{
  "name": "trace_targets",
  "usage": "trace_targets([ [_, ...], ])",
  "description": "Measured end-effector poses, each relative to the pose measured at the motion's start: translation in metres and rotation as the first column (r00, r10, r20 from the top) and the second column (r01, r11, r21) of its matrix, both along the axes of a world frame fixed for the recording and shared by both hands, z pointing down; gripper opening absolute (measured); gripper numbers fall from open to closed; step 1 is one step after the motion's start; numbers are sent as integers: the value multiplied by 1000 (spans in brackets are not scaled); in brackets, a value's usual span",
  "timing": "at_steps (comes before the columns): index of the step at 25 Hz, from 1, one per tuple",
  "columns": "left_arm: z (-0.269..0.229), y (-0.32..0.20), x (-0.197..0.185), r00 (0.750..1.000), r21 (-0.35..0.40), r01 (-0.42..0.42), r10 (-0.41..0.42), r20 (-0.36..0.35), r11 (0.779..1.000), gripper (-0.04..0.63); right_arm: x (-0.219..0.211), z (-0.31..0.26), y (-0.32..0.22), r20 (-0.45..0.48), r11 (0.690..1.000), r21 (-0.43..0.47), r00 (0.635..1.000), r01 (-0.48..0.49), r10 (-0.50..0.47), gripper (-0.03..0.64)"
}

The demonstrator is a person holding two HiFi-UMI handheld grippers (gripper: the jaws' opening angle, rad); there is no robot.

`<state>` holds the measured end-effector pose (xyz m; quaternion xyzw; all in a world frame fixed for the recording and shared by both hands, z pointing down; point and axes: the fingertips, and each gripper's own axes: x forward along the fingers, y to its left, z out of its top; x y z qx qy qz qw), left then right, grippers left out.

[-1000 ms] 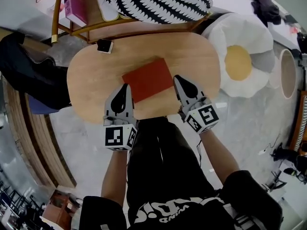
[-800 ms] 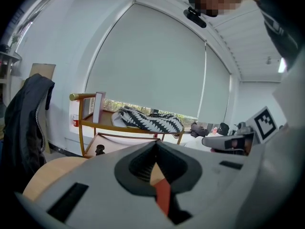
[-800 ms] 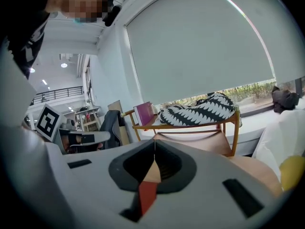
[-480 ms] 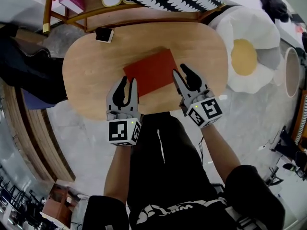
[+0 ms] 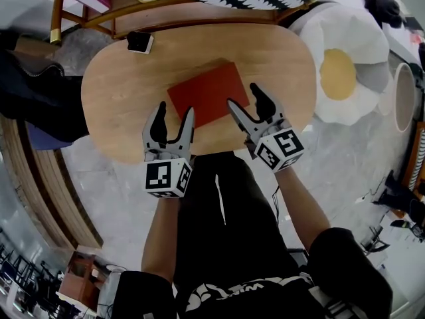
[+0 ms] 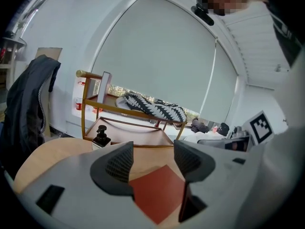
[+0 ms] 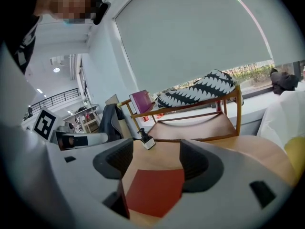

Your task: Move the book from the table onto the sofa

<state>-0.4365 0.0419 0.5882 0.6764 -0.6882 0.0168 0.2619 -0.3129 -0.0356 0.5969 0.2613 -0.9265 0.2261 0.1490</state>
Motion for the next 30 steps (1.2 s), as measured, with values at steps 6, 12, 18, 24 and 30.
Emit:
trace_targets([
  [6,37,-1,2,1000,-71,-12,12,8,997,252,7,44,-8,-69,998,-62,998,2,-6,284],
  [12,85,-1,3,999,-151,4,-11,-42,989,252,22,100,-16,-159,992,-128,987,4,-25,284],
  [18,131,5,-1,998,-237,17,-29,-48,971,252,28,150,-18,-234,980,-199,970,18,-65,284],
  [24,180,23,4,996,-346,25,-54,-74,938,252,42,190,-21,-261,952,-301,965,-60,-22,284],
  [30,217,39,10,989,-434,4,-67,-130,901,252,49,218,-18,-288,928,-369,956,-57,-56,284],
])
